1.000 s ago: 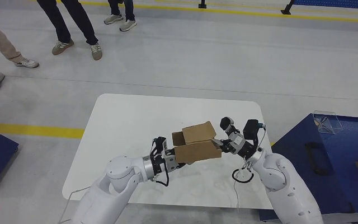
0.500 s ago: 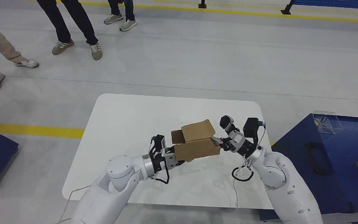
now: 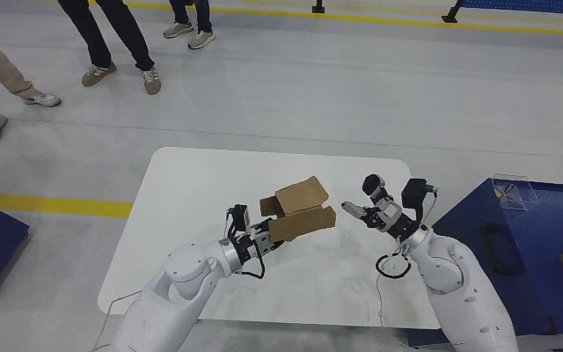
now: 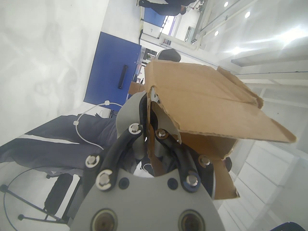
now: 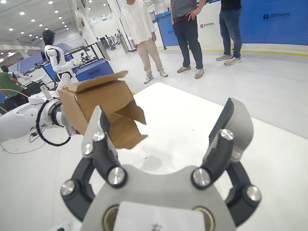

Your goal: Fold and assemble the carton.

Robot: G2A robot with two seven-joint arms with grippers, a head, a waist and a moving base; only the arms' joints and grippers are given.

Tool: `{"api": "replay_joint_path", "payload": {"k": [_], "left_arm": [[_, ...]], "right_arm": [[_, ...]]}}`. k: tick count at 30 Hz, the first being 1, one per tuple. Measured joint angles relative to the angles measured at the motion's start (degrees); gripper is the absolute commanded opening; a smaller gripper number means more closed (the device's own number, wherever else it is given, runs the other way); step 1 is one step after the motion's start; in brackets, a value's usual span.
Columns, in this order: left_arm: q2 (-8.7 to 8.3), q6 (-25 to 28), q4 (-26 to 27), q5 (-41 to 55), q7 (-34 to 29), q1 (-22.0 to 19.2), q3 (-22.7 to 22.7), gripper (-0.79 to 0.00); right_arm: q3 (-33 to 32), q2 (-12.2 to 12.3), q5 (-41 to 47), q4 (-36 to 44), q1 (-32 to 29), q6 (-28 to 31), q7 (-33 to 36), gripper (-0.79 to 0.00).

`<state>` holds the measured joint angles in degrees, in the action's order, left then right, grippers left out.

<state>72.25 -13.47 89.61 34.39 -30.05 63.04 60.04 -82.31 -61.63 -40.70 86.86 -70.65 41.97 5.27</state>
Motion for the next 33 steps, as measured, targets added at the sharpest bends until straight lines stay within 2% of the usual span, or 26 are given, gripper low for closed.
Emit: {"api": "replay_joint_path", "payload": {"k": [8, 13, 21, 27, 33], "left_arm": [[0.46, 1.95, -0.51, -0.16, 3.11, 0.30, -0.31, -0.785], [0.66, 2.37, -0.14, -0.79, 2.85, 0.41, -0.96, -0.785], [0.75, 2.95, 0.17, -1.88, 1.85, 0.98, -1.24, -0.785], [0.84, 3.25, 0.11, -1.89, 1.48, 1.26, -1.04, -0.785], [0.92, 3.69, 0.48, -2.17, 0.69, 1.68, -1.19, -0.785]], "right_arm": [[2.33, -0.19, -2.62, -1.14, 0.55, -0.99, 2.27, 0.000], [4.80, -0.74, -7.11, -2.42, 2.70, -3.84, -0.24, 0.000], [7.68, -1.32, -8.07, -3.28, 3.75, -3.24, -1.91, 0.000], [7.59, -1.33, -7.86, -2.24, 2.74, -1.52, -3.62, 0.000], [7.03, -1.46, -7.85, -2.88, 2.98, -2.78, -5.59, 0.000]]}}
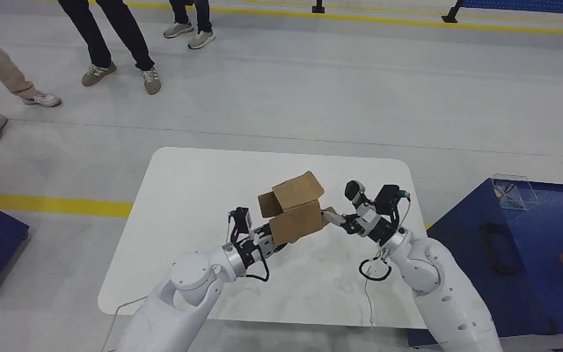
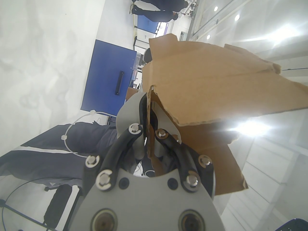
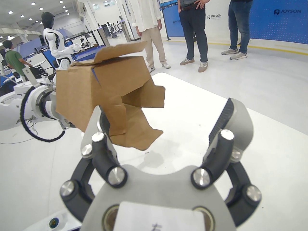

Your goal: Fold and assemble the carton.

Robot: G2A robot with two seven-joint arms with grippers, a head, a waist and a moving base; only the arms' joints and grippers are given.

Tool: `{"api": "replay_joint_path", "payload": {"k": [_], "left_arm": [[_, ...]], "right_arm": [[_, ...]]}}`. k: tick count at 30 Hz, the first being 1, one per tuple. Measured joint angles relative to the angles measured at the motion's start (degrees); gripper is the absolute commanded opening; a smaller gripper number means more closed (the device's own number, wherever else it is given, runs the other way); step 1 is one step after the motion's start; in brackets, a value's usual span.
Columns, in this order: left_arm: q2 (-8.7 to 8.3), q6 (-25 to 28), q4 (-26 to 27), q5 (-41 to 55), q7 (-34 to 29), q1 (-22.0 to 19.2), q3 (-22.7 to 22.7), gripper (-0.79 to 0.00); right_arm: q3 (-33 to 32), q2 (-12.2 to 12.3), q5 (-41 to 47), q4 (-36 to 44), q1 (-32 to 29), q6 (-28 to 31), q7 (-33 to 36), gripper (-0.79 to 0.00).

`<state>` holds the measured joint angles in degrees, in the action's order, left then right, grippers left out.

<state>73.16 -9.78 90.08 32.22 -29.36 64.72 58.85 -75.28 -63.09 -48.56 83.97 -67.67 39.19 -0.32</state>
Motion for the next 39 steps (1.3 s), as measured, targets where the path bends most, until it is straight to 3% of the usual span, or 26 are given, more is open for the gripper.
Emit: {"api": "replay_joint_path", "payload": {"k": [14, 18, 25, 31, 39], "left_arm": [[0.13, 1.69, 0.71, -1.27, -1.25, 0.81, -0.13, -0.785], [0.15, 2.20, 1.19, -1.53, -1.31, 1.35, -0.06, -0.785], [0.05, 3.99, 2.16, -3.68, -3.45, 2.33, -0.63, -0.785], [-0.01, 4.06, 2.46, -4.67, -3.73, 2.82, -0.57, -0.785], [-0.02, 2.10, 2.05, -4.47, -2.89, 2.89, 0.08, -0.785]], "right_arm": [[0.40, -0.15, -1.53, 1.94, -1.34, 0.37, -1.32, 0.000], [-1.52, -0.06, -1.46, 1.53, -0.67, -2.09, -1.86, 0.000], [-0.97, -0.48, -9.08, -0.85, 2.93, -9.97, -3.36, 0.000], [1.08, -0.92, -8.87, -2.68, 5.02, -9.19, -1.76, 0.000], [0.00, -0.78, -7.91, -0.64, 3.37, -7.63, -2.19, 0.000]]}}
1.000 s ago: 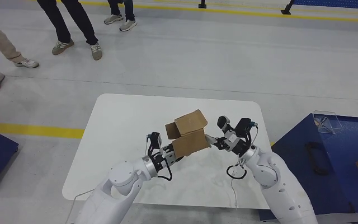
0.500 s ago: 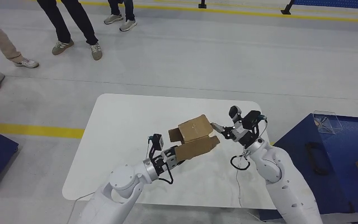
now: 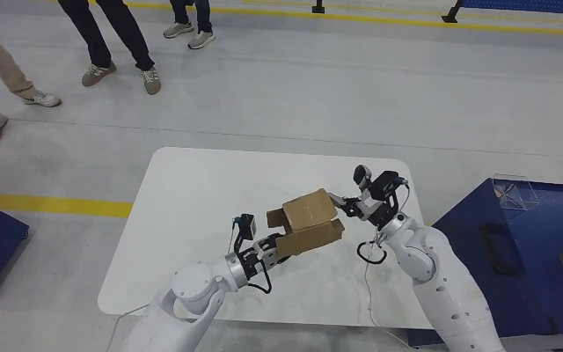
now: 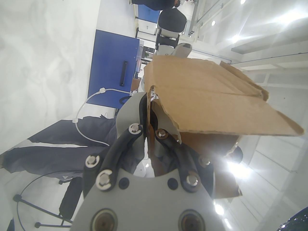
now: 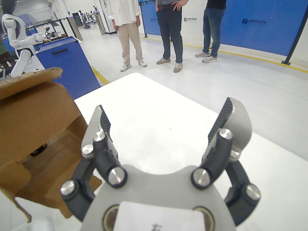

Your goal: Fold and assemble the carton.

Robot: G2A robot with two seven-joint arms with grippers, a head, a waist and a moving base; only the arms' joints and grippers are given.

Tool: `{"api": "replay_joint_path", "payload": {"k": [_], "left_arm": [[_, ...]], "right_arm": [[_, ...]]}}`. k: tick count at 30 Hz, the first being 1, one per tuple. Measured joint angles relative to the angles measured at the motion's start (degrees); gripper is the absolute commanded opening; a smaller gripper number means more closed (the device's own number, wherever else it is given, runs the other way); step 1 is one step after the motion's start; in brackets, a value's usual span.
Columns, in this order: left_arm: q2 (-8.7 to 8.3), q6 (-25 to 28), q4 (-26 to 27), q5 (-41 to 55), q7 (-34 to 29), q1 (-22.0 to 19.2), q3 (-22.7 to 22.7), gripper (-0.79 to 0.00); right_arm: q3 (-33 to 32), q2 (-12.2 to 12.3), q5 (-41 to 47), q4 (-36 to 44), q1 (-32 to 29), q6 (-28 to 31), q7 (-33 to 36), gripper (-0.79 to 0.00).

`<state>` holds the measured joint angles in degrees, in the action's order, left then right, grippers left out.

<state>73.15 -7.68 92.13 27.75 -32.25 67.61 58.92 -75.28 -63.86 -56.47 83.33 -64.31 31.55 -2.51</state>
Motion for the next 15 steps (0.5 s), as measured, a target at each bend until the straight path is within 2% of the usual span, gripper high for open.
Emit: {"api": "replay_joint_path", "payload": {"k": [6, 12, 15], "left_arm": [[0.05, -0.11, -0.04, 0.32, -0.39, 0.15, 0.02, -0.785], [0.13, -0.30, -0.23, 0.31, -0.22, 0.03, 0.03, -0.785], [0.18, -0.31, -0.29, 0.33, -0.10, 0.01, 0.00, -0.785]], "right_arm": [[-0.36, 0.15, 0.85, 0.81, -0.66, 0.91, 3.11, 0.000], [-0.36, -0.03, 2.51, 2.64, -2.11, 2.36, -0.46, 0.000], [-0.62, 0.14, 4.26, 3.48, -2.68, 4.25, 2.13, 0.000]]}}
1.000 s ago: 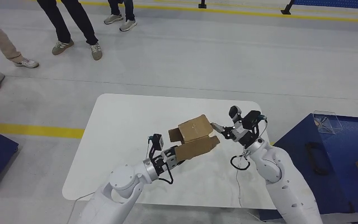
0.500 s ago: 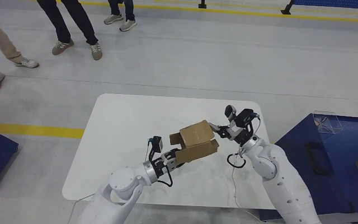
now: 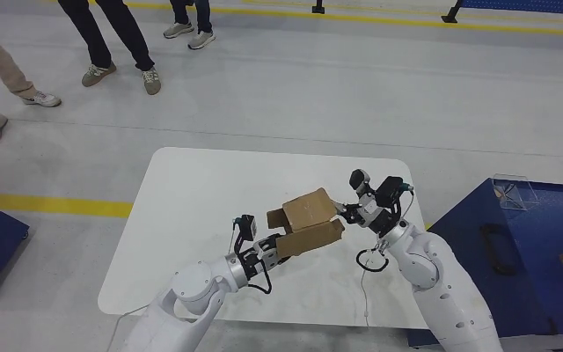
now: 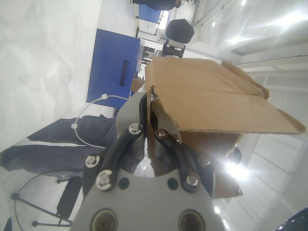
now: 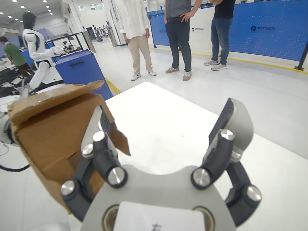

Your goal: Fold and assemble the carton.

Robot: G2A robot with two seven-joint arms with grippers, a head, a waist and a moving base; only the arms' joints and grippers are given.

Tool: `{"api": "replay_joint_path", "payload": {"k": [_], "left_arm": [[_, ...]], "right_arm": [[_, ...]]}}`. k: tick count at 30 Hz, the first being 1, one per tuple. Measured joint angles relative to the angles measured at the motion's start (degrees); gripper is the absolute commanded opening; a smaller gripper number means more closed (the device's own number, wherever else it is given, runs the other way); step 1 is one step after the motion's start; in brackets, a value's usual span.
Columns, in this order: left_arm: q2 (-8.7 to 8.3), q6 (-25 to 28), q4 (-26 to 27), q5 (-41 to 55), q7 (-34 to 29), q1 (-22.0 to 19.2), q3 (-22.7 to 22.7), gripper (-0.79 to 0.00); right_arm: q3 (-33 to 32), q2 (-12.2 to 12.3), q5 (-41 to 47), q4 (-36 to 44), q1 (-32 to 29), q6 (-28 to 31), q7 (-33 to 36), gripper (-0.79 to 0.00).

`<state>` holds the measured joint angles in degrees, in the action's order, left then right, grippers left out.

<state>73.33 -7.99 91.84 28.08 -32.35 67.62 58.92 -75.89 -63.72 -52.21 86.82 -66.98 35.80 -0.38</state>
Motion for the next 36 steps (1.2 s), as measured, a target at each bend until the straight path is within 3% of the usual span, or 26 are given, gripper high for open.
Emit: {"api": "replay_joint_path", "payload": {"k": [11, 20, 24, 28, 36], "left_arm": [[0.10, -0.23, 0.13, -0.15, -0.29, -0.17, -0.04, -0.785], [0.19, 0.26, -0.34, 0.57, 0.08, -0.16, 0.56, -0.785], [0.23, 0.45, -0.44, 0.69, 0.11, -0.15, 0.64, -0.785], [0.25, 0.49, -0.45, 0.46, 0.15, -0.13, 0.66, -0.785], [0.43, -0.19, -1.23, 0.06, 1.54, -0.84, 0.74, -0.785]], "right_arm": [[2.16, -0.33, -0.12, 0.60, 0.50, -0.12, 2.90, 0.000], [-0.78, -0.03, 1.96, -0.36, 0.76, 0.06, 2.47, 0.000], [-2.33, 0.06, 1.63, -1.37, 1.17, -2.76, 2.21, 0.000], [-0.42, -0.27, -3.63, -2.54, 2.18, -6.59, 1.94, 0.000], [2.38, -0.70, -3.76, -1.90, 2.49, -4.74, 3.12, 0.000]]}}
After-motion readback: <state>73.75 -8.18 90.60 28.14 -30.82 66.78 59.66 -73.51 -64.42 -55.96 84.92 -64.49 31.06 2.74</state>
